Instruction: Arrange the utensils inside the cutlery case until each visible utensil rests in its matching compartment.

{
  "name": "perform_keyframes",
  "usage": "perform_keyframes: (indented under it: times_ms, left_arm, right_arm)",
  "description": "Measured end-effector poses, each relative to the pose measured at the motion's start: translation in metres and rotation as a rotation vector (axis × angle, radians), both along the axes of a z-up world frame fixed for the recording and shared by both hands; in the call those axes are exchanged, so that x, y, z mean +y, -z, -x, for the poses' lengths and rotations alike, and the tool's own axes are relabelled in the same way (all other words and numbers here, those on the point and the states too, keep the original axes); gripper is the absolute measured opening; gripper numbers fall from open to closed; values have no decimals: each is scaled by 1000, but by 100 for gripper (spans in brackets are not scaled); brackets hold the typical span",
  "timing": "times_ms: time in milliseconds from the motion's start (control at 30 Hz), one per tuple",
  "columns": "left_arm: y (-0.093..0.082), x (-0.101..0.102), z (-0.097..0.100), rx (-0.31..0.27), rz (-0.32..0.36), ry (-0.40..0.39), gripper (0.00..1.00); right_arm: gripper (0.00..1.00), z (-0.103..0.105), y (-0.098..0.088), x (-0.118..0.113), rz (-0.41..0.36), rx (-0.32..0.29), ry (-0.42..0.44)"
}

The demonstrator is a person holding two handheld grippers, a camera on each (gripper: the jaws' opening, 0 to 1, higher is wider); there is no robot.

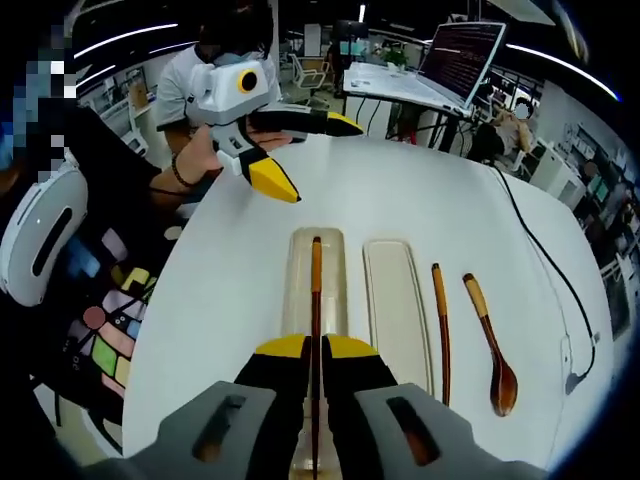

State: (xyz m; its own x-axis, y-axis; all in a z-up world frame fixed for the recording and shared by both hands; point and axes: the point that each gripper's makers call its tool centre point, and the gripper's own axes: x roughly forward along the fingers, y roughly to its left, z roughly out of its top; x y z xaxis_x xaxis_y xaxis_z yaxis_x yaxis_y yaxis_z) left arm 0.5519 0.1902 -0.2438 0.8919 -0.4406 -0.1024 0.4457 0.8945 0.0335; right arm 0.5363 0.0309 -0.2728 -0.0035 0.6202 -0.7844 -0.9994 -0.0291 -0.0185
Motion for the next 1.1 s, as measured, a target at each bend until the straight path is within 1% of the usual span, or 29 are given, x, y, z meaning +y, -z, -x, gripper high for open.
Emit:
perform_keyframes:
  times_ms: [33, 100, 200, 300, 400, 433, 467, 533, 567, 633, 667, 700, 733, 800, 833, 867, 933, 967, 1000, 1033, 1067, 1100]
  left_arm:
    - [-2, 0, -2, 3, 2, 6, 93]
    - [-4, -3, -2, 10, 4, 30, 92]
    - [-12, -9, -3, -6, -4, 59, 89]
    - [-25, -18, -7, -32, -7, 104, 87]
    - [-31, -26, -15, -36, -48, 148, 86]
    - [-33, -30, -17, -48, -70, 171, 84]
    - [-36, -33, -20, -67, -87, 189, 82]
    - [-40, -38, -24, -77, -90, 202, 75]
    - [-40, -43, -27, -78, -97, 224, 73]
    - [-40, -51, -33, -69, -118, 263, 72]
    - [-41, -56, -36, -74, -125, 278, 71]
    - [-47, -62, -40, -115, -119, 303, 68]
    - [-46, -69, -42, -113, -130, 343, 60]
    - [-38, -76, -48, -72, -166, 387, 50]
    - [-33, -79, -52, -51, -190, 404, 48]
    - [-29, -82, -56, -34, -215, 416, 47]
    - [-22, -89, -63, -25, -282, 450, 47]
    - [-19, -92, -66, -15, -309, 462, 47]
    - [-17, -95, -68, -13, -338, 479, 45]
    - [-18, -97, -71, -33, -356, 482, 40]
    - [-21, -101, -75, -75, -381, 483, 34]
    - [-20, -103, -78, -102, -427, 490, 31]
  right_arm:
    - [1, 2, -2, -2, -4, 8, 0]
    - [0, -1, -7, -1, -33, -3, 9]
    - [1, -6, -15, -4, -49, -29, 22]
    - [1, -12, -23, -7, -63, -55, 34]
    - [2, -14, -27, -11, -70, -52, 34]
    - [2, -15, -30, -11, -88, -59, 33]
    - [2, -16, -32, -12, -109, -64, 39]
    - [2, -17, -34, -14, -128, -63, 48]
    - [3, -19, -34, -16, -136, -64, 53]
    - [3, -25, -33, -22, -131, -75, 72]
    - [3, -28, -33, -25, -128, -83, 81]
    - [3, -31, -33, -29, -124, -81, 88]
    - [3, -34, -32, -31, -121, -78, 96]
    - [3, -40, -31, -36, -122, -78, 118]
    - [3, -43, -31, -39, -119, -81, 126]
    - [3, -47, -30, -41, -114, -88, 133]
    - [3, -55, -28, -45, -98, -101, 147]
    - [3, -61, -25, -49, -79, -103, 166]
    - [4, -67, -23, -52, -63, -114, 186]
    - [2, -73, -20, -58, -29, -127, 212]
    - [1, -76, -17, -60, -5, -141, 196]
    - [2, -77, -16, -59, -12, -148, 195]
